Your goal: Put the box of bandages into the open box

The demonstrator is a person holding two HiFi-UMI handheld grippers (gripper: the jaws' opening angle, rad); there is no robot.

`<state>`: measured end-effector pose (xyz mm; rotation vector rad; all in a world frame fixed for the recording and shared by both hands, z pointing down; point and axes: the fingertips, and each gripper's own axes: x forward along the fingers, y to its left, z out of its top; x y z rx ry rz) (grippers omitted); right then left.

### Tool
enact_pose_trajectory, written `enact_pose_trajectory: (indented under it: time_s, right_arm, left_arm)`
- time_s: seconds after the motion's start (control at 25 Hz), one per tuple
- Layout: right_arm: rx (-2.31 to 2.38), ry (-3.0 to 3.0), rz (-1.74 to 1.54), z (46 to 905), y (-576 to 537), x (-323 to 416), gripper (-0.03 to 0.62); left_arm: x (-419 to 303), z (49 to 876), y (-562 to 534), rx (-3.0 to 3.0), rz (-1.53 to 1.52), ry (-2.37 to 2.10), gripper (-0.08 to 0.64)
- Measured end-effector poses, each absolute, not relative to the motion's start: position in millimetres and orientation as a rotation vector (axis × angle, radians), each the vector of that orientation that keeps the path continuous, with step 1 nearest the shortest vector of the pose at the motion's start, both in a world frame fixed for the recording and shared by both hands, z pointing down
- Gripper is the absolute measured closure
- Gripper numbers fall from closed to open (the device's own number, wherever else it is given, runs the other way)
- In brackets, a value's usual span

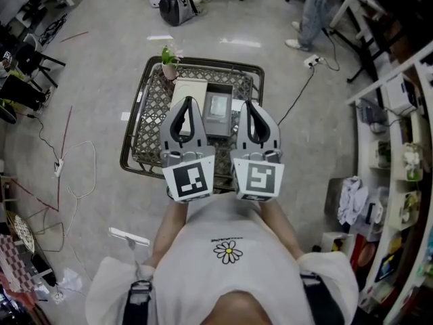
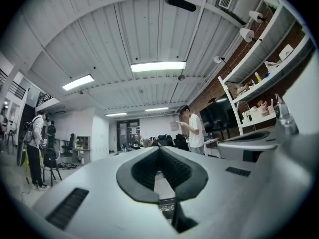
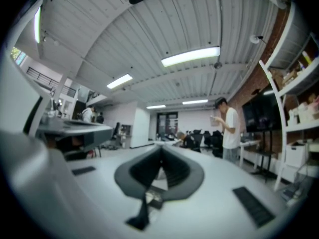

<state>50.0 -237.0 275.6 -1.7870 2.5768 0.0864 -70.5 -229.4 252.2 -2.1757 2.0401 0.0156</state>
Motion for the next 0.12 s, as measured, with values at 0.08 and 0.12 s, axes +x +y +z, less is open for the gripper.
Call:
enact_pose_trajectory:
  time_s: [0.08,0.12]
  right_arm:
    - [-1.784,2.584,0.087,276.6,-238.2,47.2,0.561]
    - [-1.782,2.589,0.089,277.1,-238.9,45.6,0.561]
  left_arm:
    - [-72.2,252.8,-230.8,-2.176,0.019,2.040,0.538]
    - [-73.3,253.0,-231.6,-2.176,0.021,2.041,0.538]
